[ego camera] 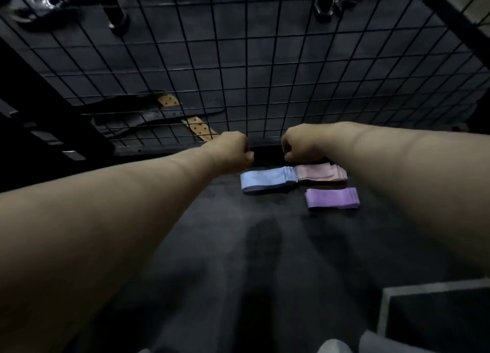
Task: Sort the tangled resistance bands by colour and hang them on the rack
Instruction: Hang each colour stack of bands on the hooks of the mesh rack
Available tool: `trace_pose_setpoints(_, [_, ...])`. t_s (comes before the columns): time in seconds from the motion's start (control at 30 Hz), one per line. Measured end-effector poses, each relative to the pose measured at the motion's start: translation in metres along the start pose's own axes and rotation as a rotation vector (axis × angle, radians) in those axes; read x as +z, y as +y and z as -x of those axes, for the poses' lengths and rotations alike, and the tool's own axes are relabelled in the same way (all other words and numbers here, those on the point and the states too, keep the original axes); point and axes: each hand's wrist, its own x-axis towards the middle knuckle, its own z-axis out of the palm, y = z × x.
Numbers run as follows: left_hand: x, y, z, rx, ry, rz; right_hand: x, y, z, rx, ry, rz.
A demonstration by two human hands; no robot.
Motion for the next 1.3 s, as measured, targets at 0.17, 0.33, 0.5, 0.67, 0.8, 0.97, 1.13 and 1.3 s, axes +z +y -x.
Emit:
trace_pose_setpoints(0.17, [0.046,-0.022,-0.045,0.001,-0.123,0.011,0.034,-0.001,-0.047,-0.081,-0.131,0.098])
trace_pose_setpoints(0.33, [0.092,-0.039,-0.075,-0.013,-0.228,-0.028,0.066,0.007,-0.085,-0.082,-0.167,0.086])
trace_pose_setpoints(0.5, [0.124,-0.048,-0.088,-0.055,-0.267,-0.035,0.098,0.022,-0.107,0.002,-0.119,0.022])
trace_pose_setpoints(0.67, [0.153,-0.056,-0.099,-0.111,-0.251,-0.012,0.129,0.026,-0.126,0.013,-0.092,0.106])
trace_pose_setpoints(0.8, [0.170,-0.057,-0.107,-0.152,-0.212,0.006,0.146,0.030,-0.138,0.008,-0.036,0.155])
trace_pose_setpoints(0.97, [0.181,-0.062,-0.118,-0.168,-0.125,0.085,0.153,0.037,-0.146,0.015,-0.016,0.098])
trace_pose_setpoints(1.13, [0.183,-0.069,-0.120,-0.101,-0.049,0.163,0.158,0.044,-0.146,0.014,-0.018,-0.037])
trace_pose_setpoints(1.3, [0.189,-0.070,-0.121,-0.083,-0.047,0.274,0.163,0.046,-0.146,0.007,-0.023,-0.144])
